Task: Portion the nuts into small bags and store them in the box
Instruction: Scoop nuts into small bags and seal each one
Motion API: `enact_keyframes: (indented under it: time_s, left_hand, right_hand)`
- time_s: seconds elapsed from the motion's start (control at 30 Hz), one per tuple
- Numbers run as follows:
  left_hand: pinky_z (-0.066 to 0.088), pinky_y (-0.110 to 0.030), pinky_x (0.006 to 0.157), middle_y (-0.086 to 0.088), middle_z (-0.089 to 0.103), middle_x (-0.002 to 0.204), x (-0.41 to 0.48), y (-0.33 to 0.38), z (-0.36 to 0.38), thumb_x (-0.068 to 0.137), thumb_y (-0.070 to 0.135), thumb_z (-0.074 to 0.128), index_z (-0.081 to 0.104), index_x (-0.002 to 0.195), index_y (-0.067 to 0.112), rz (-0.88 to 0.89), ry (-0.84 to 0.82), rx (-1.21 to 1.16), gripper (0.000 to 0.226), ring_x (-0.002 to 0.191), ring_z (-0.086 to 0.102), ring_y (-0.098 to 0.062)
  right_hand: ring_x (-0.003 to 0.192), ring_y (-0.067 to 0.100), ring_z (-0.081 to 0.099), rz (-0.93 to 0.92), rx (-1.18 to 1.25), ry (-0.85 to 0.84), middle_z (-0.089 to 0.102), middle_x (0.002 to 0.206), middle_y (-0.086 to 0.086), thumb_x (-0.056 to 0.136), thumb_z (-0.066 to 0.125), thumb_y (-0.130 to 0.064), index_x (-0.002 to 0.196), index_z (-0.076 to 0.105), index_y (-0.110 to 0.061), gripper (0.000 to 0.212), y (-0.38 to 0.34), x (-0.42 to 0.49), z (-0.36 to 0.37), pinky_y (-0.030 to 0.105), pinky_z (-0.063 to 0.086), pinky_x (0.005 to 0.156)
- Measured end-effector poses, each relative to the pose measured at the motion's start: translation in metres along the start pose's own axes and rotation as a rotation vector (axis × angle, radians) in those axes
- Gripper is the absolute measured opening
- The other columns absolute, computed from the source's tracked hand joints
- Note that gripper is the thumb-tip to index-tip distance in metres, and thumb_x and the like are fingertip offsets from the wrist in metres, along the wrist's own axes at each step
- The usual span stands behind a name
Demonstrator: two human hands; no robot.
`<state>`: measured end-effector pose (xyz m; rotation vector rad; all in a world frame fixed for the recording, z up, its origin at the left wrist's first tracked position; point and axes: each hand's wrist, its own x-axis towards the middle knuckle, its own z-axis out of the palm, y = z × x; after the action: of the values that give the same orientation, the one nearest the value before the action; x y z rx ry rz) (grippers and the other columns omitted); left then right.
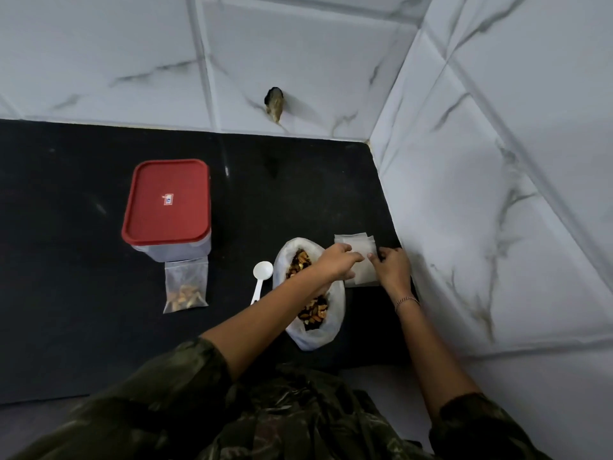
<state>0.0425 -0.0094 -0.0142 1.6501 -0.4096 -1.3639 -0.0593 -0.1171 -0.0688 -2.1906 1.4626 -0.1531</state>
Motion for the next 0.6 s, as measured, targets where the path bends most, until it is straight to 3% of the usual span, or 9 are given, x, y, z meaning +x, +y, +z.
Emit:
enact_keyframes:
  time_s: [0.07,0.2,0.4,0.53,0.6]
  left_hand:
    - [0.052,-0.039,0.092,-0.015,0.035,0.148,0.001,0.003,0.008,0.094,0.02,0.056,0.024,0.149,0.004,-0.023,-0.015,0.041,0.065,0.114,0.047,-0.021]
    - [0.053,-0.038,0.087,-0.013,0.032,0.148,0.001,0.004,0.016,0.096,0.02,0.055,0.025,0.147,0.004,-0.09,-0.021,-0.015,0.062,0.125,0.042,-0.026]
    - [0.052,-0.045,0.094,-0.01,0.04,0.121,0.007,0.003,0.023,0.096,0.019,0.054,0.03,0.143,0.005,-0.134,0.051,-0.082,0.054,0.106,0.046,-0.021]
    - [0.056,-0.042,0.078,-0.017,0.042,0.134,0.004,0.009,0.018,0.097,0.013,0.053,0.037,0.136,0.003,-0.149,0.06,-0.241,0.044,0.115,0.053,-0.025]
    - [0.058,-0.037,0.067,-0.02,0.048,0.126,0.004,0.014,0.01,0.098,0.009,0.05,0.043,0.128,-0.001,-0.131,0.068,-0.296,0.033,0.102,0.06,-0.025]
  right_hand:
    - [0.102,0.029,0.058,0.01,0.038,0.027,0.065,0.11,0.018,0.089,0.062,-0.026,0.111,0.067,-0.002,0.033,0.001,0.002,-0.003,0.027,0.041,0.076]
    - [0.096,0.026,0.064,0.045,0.164,0.046,0.07,0.105,0.015,0.087,0.065,-0.017,0.107,0.069,-0.003,0.025,0.0,0.003,-0.008,0.021,0.041,0.073]
    - [0.093,0.024,0.065,0.103,0.322,0.041,0.071,0.102,0.013,0.086,0.067,-0.017,0.101,0.071,-0.002,0.021,-0.002,0.002,-0.014,0.021,0.042,0.073]
    - [0.088,0.019,0.064,0.119,0.522,0.002,0.071,0.097,0.01,0.085,0.068,-0.018,0.098,0.072,-0.004,0.019,-0.005,0.0,-0.017,0.031,0.052,0.082]
    - [0.082,0.018,0.064,0.108,0.58,-0.013,0.07,0.089,0.006,0.084,0.069,-0.019,0.097,0.071,-0.004,0.02,-0.009,-0.001,-0.02,0.035,0.054,0.084]
